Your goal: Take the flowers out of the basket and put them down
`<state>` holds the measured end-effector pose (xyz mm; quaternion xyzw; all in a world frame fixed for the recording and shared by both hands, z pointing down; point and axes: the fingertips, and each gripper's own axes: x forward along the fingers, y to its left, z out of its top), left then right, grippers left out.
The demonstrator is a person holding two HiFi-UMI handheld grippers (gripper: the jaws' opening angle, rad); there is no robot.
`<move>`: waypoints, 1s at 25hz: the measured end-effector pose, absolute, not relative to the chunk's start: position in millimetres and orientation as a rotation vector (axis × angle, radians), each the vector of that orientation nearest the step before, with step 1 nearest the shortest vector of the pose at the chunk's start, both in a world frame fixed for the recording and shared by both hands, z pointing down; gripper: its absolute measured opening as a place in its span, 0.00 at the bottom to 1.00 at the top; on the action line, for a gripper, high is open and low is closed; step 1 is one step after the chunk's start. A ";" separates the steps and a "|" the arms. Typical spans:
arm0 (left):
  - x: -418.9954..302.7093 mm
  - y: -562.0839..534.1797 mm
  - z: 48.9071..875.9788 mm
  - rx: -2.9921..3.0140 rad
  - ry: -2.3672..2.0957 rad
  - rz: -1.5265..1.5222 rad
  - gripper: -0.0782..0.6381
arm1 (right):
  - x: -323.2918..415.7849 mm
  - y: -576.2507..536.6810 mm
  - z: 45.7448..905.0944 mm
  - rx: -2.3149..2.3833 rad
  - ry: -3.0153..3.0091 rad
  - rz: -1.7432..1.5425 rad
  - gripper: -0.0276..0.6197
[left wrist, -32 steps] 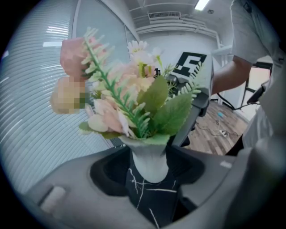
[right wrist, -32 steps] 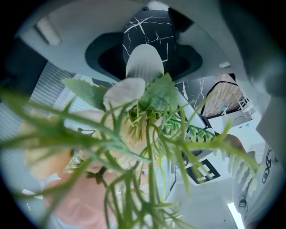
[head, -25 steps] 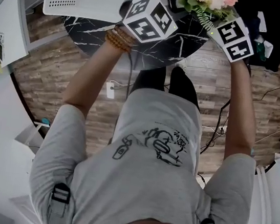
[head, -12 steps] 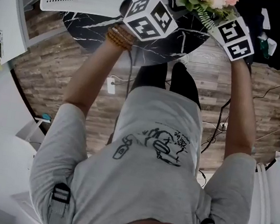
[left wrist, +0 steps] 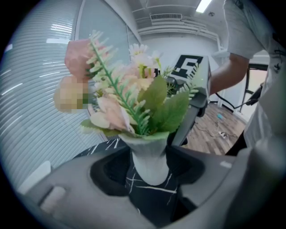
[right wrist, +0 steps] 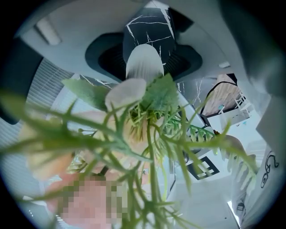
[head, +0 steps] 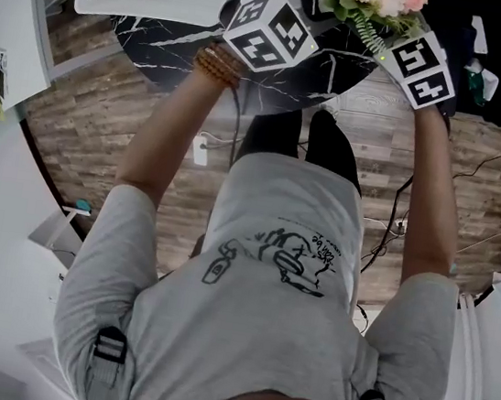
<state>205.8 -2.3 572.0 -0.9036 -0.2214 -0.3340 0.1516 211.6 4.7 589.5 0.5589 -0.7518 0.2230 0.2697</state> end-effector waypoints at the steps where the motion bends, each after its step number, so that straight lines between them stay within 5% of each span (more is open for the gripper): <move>1: 205.6 -2.2 572.1 -2.591 -0.636 -0.958 0.46 | 212.1 4.6 589.6 1.514 -2.025 0.603 0.47; 25: 170.8 -3.9 555.2 -2.705 -0.464 -1.020 0.48 | 215.6 43.7 570.4 1.639 -2.026 0.617 0.44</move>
